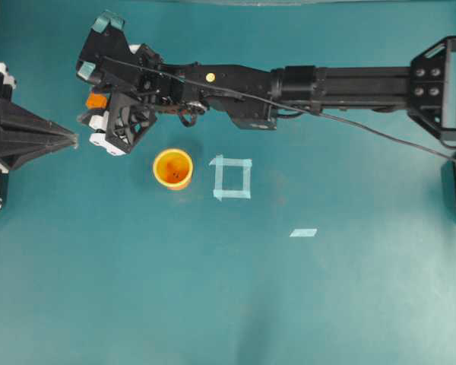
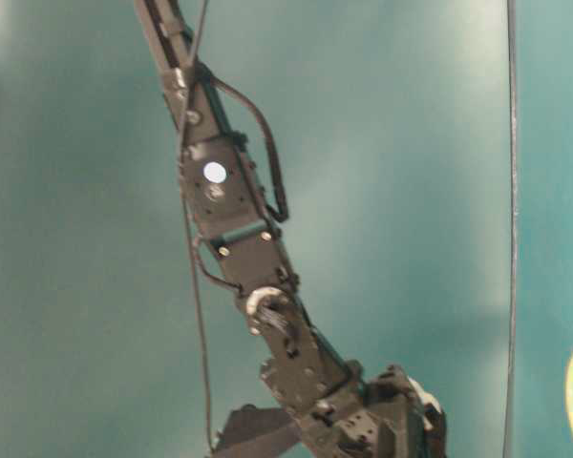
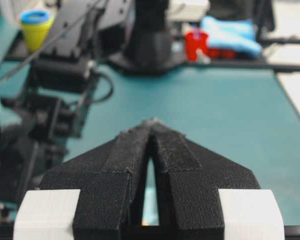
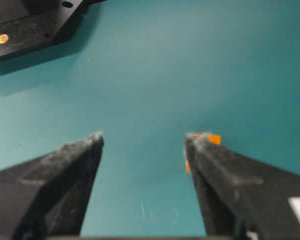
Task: Move the block toward the cup with right arm.
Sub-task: 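Lower the open right gripper around the orange cube and close it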
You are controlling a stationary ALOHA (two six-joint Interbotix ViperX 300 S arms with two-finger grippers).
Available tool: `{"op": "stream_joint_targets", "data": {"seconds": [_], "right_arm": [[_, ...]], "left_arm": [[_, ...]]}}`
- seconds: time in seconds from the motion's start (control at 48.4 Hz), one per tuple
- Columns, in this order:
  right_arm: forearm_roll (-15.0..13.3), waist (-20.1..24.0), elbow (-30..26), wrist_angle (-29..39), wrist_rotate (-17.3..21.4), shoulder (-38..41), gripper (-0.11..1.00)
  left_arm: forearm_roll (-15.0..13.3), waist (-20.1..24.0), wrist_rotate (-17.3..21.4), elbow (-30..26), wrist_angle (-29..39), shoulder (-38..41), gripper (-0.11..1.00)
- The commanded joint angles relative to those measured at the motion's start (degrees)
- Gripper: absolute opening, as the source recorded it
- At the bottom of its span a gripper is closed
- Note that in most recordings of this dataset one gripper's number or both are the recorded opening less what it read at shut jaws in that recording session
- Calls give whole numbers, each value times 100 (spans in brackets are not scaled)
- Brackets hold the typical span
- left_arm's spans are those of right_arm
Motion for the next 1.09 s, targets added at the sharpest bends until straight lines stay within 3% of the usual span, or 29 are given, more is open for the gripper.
{"op": "stream_joint_targets", "data": {"seconds": [0.0,0.289,0.702,1.074], "right_arm": [[-9,-44,-264,-62,9,-70,66],[-53,-105,-554,-62,9,193,66],[-378,-176,-580,-396,9,466,66],[-378,-308,-677,-492,9,712,66]], "left_arm": [[9,9,0,-167,-62,26,1],[9,9,0,-167,-62,18,1],[9,9,0,-167,-70,18,1],[9,9,0,-167,-62,18,1]]}}
